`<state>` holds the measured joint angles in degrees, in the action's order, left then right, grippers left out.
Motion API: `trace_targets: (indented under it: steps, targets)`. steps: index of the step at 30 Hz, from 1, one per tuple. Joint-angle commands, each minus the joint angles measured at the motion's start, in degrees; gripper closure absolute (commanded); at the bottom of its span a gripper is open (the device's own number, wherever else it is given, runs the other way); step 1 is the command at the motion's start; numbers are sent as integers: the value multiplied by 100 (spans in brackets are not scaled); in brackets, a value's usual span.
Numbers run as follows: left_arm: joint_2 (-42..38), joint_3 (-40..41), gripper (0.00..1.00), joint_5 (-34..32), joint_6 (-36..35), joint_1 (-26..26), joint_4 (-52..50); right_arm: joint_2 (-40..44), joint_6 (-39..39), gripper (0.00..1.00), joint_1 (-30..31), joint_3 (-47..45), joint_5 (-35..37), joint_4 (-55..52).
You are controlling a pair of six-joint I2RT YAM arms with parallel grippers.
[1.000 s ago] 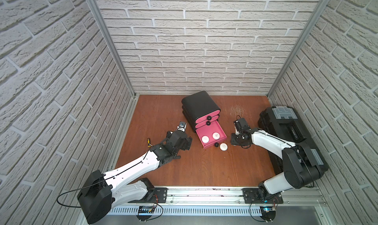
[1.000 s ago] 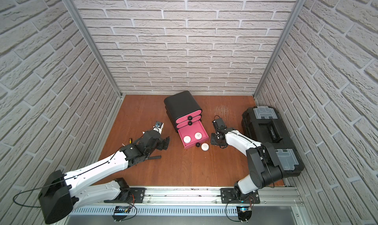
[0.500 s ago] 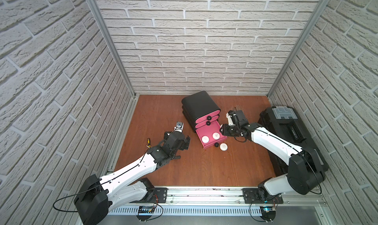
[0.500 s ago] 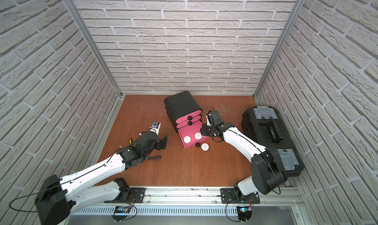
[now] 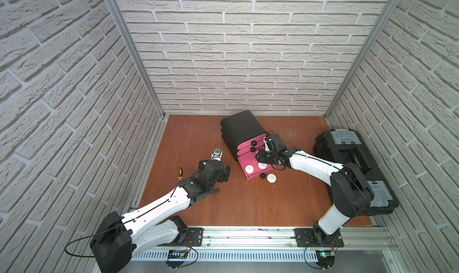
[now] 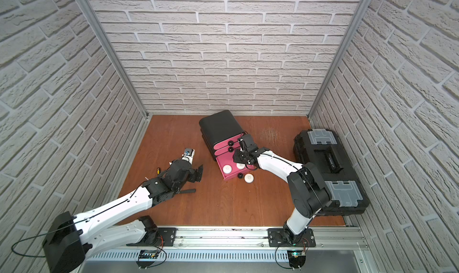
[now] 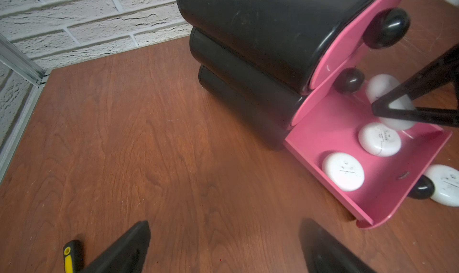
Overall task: Put the bluetooth earphones in the drawer according to color
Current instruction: Place the bluetooth earphone in the drawer.
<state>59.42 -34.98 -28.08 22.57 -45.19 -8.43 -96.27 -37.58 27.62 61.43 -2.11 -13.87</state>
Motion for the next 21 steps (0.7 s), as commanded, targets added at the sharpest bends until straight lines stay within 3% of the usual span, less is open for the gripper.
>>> trace_targets:
  steps: [1,10,21]
  targets:
    - [-36,70,2,-7,20,52,291,-41,-312,66,38,-17,193,588]
    - [-8,97,2,155,72,54,359,-463,-636,62,81,156,413,849]
    - [29,89,2,182,55,48,373,-304,-583,35,81,334,466,471]
